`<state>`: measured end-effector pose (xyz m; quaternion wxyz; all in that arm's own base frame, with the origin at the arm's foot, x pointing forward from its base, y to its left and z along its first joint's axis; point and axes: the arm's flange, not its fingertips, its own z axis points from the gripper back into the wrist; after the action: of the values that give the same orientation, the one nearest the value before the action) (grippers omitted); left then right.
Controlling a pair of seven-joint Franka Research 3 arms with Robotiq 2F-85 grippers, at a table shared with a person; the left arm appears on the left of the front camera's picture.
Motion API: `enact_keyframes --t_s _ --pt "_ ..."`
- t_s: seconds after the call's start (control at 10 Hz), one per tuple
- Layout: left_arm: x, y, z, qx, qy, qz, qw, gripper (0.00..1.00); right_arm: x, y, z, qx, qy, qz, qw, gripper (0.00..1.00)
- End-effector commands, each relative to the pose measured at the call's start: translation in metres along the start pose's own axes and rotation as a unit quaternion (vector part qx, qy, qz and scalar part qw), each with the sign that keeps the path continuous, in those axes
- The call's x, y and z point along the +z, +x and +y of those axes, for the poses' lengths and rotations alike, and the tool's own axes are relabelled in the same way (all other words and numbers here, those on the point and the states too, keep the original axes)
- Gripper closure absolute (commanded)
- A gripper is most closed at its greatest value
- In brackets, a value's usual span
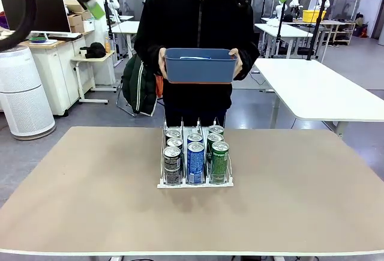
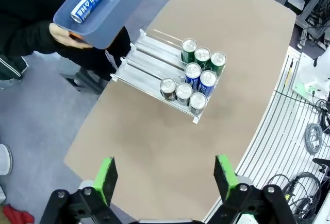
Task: Fill the beverage cans into the dispenser.
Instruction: Pick up the Ionic drink handed by the human.
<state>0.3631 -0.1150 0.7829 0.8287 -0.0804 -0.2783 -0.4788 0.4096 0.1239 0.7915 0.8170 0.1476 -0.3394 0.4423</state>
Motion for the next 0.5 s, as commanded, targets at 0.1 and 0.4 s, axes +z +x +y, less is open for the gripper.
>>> enact_keyframes --t_s 0.1,0.4 --pt "0.0220 -0.0019 0.0152 -0.002 0.005 -0.058 0.998 0.00 -0.0009 -0.0006 -0.0006 -0.003 0.002 -0.004 1.000 0.01" --pt "0.0163 -0.0074 0.0211 0.032 -0.018 -0.118 0.992 0.00 -0.0009 -0.0006 -0.0006 -0.003 0.002 -0.004 1.000 0.01"
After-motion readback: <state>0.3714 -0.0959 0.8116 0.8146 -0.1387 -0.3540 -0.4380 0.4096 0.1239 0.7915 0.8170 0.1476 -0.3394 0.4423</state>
